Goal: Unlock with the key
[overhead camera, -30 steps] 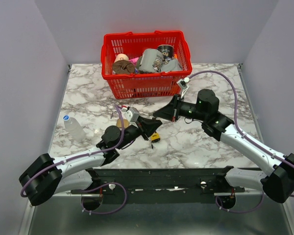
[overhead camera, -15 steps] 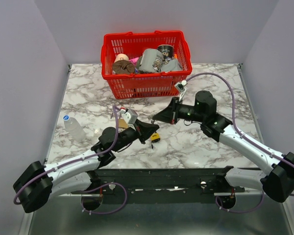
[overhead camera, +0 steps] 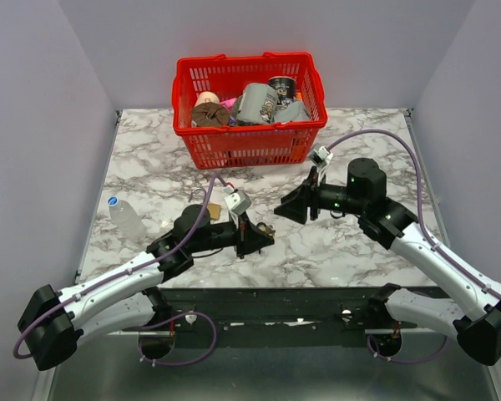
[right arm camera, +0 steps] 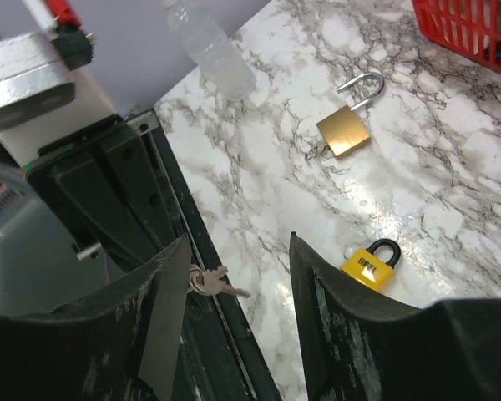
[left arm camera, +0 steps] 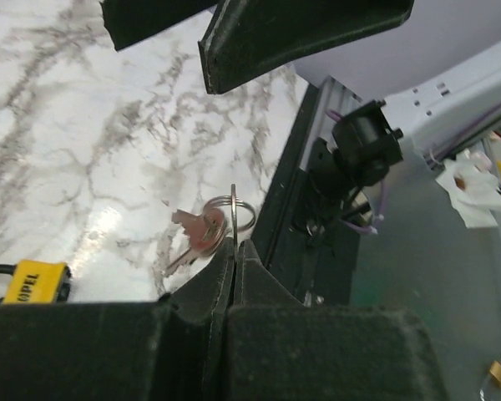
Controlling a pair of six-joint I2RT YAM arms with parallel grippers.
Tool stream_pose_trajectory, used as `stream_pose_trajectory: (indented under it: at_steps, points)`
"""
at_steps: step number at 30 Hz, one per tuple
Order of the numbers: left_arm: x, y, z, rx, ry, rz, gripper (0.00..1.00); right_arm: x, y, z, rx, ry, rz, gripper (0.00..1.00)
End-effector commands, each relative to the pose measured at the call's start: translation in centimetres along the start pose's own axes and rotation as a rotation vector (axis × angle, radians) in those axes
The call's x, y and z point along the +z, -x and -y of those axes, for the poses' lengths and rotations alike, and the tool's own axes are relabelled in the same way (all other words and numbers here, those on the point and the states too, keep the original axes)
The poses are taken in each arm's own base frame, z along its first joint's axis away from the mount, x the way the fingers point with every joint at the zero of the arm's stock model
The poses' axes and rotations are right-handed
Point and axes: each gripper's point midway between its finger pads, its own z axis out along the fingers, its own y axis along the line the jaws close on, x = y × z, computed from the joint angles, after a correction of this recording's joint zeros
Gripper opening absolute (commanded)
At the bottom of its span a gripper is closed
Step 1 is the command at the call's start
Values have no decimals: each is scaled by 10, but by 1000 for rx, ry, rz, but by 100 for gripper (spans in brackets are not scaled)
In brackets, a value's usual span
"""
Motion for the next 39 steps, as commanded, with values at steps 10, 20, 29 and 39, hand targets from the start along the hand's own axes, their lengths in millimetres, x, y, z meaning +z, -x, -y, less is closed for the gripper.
stream_pose_trajectory:
  at_steps: [10,20,29,39]
  points:
    - [-6,-36,39,-76,-230,-311,0,-18,-57,-58,-70,412,-251,47]
    - [-4,-40,39,-75,-258,-340,0,-21,-86,-59,-12,431,-340,43]
    - [-5,-36,43,-60,-275,-329,0,-16,-93,-56,-1,437,-366,31]
    - [-4,-25,37,-22,-219,-283,0,-16,-89,-59,-19,453,-335,1]
